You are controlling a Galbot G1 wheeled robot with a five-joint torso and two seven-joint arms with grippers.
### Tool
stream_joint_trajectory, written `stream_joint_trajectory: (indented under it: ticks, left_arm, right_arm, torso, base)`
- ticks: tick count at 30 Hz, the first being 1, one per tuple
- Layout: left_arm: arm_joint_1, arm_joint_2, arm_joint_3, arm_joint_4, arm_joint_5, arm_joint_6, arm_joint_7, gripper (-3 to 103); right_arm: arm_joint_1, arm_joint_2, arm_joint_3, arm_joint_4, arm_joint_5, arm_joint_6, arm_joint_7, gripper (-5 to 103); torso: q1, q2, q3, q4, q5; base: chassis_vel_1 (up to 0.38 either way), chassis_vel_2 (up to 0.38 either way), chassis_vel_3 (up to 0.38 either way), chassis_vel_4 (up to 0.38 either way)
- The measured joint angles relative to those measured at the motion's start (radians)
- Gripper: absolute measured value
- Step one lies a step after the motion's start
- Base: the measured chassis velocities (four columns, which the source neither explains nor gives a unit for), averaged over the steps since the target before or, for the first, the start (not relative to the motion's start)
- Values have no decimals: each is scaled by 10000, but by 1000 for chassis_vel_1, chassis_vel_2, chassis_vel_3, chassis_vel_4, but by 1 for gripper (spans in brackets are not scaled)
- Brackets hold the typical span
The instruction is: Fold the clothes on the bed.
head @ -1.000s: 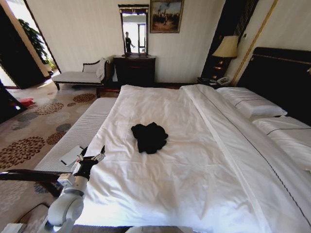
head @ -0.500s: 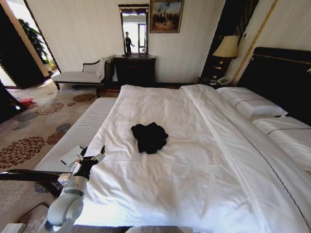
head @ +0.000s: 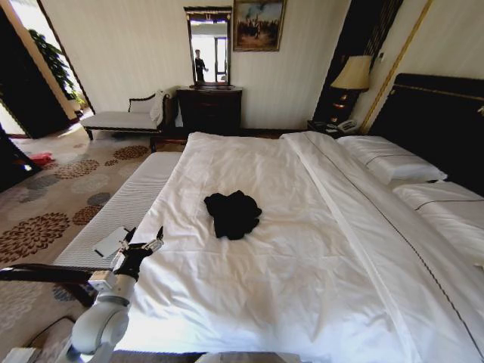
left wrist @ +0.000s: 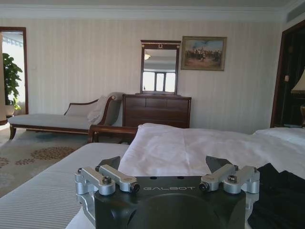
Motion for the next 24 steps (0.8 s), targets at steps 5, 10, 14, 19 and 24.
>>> stream_joint_trajectory:
  ticks: [5, 10, 14, 19, 24]
  left_arm:
    - [5, -46, 4, -32, 16, 6, -11, 100]
    - [67, -86, -22, -48, 23, 8, -13, 100]
    - [92, -94, -56, -51, 23, 8, -13, 100]
    - [61, -100, -27, -45, 33, 12, -14, 100]
    - [-46, -102, 94, 12, 99, 40, -70, 100]
  right_arm:
    - [58, 233, -501, 899, 105, -167, -19, 100]
    - [269, 395, -879, 944, -547, -283, 111, 100]
    - [380, 478, -1015, 745, -941, -269, 185, 100]
    - [398, 522, -1116, 661, -940, -235, 223, 100]
    - [400, 530, -1175, 724, -1031, -255, 229, 100]
  torso:
    - [0, 0, 0, 1, -1]
    - [0, -1, 0, -1, 2]
    - [0, 0, 0, -1, 3]
    - [1, 0, 0, -2, 3]
    - [0, 0, 0, -1, -2]
  base:
    - [0, 0, 0, 0]
    - [0, 0, 0, 0]
    - [0, 0, 0, 0]
    - [39, 13, -36, -33]
    - [70, 64, -70, -64]
